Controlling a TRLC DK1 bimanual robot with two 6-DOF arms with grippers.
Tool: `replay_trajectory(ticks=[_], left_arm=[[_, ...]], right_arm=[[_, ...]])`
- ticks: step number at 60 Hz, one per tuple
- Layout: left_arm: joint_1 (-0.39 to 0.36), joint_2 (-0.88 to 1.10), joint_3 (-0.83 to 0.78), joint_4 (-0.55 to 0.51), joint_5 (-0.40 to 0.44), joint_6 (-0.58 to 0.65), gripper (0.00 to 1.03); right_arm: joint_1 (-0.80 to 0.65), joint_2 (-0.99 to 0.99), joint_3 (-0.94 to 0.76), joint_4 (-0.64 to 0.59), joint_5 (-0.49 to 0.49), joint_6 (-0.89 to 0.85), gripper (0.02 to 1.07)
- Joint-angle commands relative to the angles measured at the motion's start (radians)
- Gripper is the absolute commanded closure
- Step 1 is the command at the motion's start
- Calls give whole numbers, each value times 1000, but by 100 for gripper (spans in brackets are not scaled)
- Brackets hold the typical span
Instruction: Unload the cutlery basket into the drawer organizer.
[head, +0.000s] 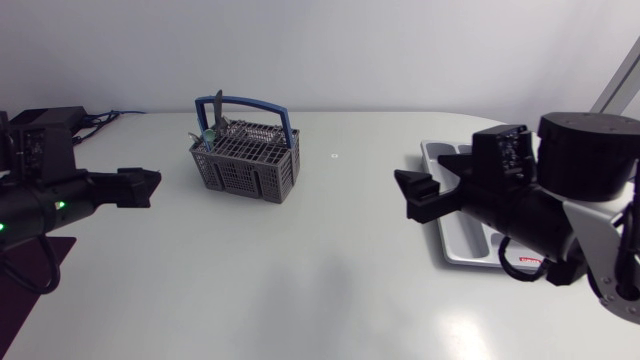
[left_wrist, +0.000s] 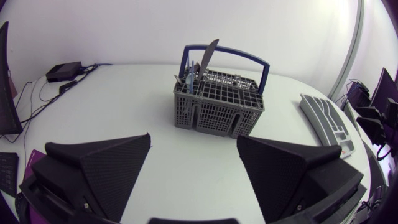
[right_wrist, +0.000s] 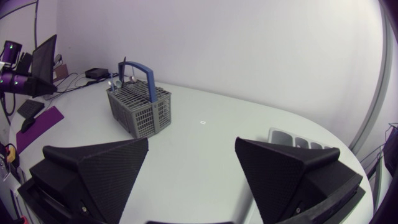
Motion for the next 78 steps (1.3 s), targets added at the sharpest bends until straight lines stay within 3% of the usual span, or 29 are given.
replay_trajectory(ticks=[1,8,13,19,24,32,42,50,59,67,78], left_arm=[[1,74,73,-14,28,-8,8],[2,163,108,-9,72,-4,9],[1,220,133,-3,72,73,9],[4,284,160,-2,92,122,9],[4,307,168,0,100,187,9],[-13,320,185,-2,74,277,9],[-34,369,242,-65,44,375,7],[-27,406,266,-75,90,398,7],[-27,426,243,0,124,406,7],[-33,439,251,9,130,401,7],[-39,433,254,9,132,403,7]], right_arm=[[36,112,88,10,7,-14,7],[31,291,241,-96,-43,62,7],[20,409,352,-168,-112,74,7],[16,527,459,-191,-138,74,7],[-4,618,537,-188,-243,40,7],[-1,725,678,-220,-247,-24,7],[22,876,905,-430,-249,-192,10],[28,942,927,-289,-292,-287,13],[19,1095,1119,-358,-387,-287,14],[22,1195,1248,-366,-387,-287,28],[22,1310,1398,-382,-376,-281,65]])
